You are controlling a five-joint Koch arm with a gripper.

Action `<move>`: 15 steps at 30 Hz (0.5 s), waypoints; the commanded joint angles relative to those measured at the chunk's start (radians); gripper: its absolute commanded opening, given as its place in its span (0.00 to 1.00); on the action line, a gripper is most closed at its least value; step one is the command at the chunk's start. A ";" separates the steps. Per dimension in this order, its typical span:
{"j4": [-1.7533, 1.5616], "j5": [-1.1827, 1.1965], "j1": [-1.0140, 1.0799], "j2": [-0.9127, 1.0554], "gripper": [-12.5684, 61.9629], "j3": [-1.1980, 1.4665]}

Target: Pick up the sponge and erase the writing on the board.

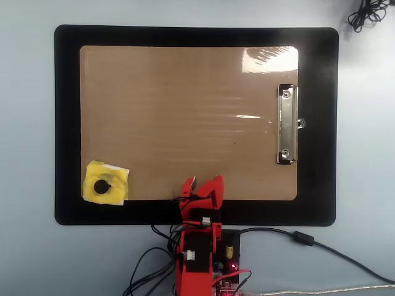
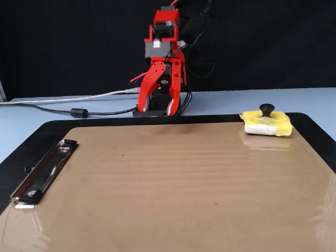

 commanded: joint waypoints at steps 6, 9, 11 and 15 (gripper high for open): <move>0.189 -0.025 0.003 0.040 0.58 0.190; 0.164 -0.040 0.018 0.043 0.58 0.229; 0.166 -0.069 0.049 0.043 0.58 0.232; 0.170 -0.169 0.078 0.044 0.58 0.241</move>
